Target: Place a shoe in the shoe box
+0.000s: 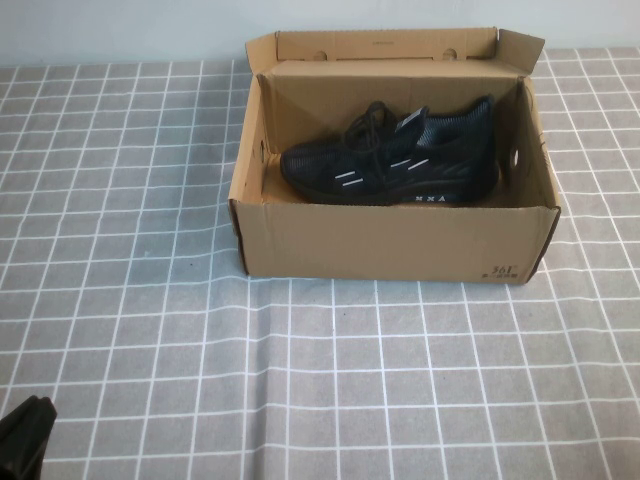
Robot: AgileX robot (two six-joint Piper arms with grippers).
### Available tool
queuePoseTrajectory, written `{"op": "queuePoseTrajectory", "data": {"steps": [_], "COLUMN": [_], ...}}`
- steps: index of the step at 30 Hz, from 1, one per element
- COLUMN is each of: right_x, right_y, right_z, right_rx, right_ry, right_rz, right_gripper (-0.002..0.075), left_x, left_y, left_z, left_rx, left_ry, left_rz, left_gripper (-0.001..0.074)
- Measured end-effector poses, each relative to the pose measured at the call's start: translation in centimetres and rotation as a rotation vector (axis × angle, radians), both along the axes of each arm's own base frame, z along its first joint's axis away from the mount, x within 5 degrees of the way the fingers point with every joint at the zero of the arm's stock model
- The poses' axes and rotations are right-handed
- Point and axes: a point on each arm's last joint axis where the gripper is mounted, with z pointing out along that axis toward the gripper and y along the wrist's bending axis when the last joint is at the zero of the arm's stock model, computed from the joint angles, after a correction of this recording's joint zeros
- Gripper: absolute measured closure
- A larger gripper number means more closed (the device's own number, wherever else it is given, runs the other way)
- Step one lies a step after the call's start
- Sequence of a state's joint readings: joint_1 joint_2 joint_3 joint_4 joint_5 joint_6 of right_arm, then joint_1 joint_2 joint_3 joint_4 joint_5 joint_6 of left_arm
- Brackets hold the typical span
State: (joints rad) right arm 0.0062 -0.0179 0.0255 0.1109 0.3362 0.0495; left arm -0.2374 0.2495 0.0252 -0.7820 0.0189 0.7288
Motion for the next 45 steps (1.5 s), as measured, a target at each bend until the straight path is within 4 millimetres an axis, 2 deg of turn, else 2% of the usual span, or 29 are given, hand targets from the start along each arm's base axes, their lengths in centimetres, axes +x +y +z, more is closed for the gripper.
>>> {"op": "queuePoseTrajectory", "data": {"steps": [27,30,39,42,45], "right_x": [0.0,0.0,0.0,0.0,0.0], "right_y": [0.0,0.0,0.0,0.0,0.0], "right_z": [0.0,0.0,0.0,0.0,0.0], "right_rx": [0.002,0.002,0.004,0.004,0.005], "right_ry": [0.004,0.005,0.005,0.005,0.005], "right_rz": [0.001,0.001,0.001,0.001,0.001], "right_gripper": [0.0742,0.0742,0.0742,0.0742,0.0742], "left_x": [0.0,0.0,-0.9,-1.5,-1.7], "left_y": [0.0,0.1,1.3,1.5,1.5], "left_z": [0.0,0.1,1.0,0.7,0.0], "left_rx": [0.003,0.107,0.112,0.118,0.122], "left_ry": [-0.001,-0.035,-0.163,-0.164,-0.094], "left_rz": [-0.001,-0.012,0.143,0.162,0.165], "left_gripper": [0.0736,0.0736,0.0736,0.0736,0.0736]}}
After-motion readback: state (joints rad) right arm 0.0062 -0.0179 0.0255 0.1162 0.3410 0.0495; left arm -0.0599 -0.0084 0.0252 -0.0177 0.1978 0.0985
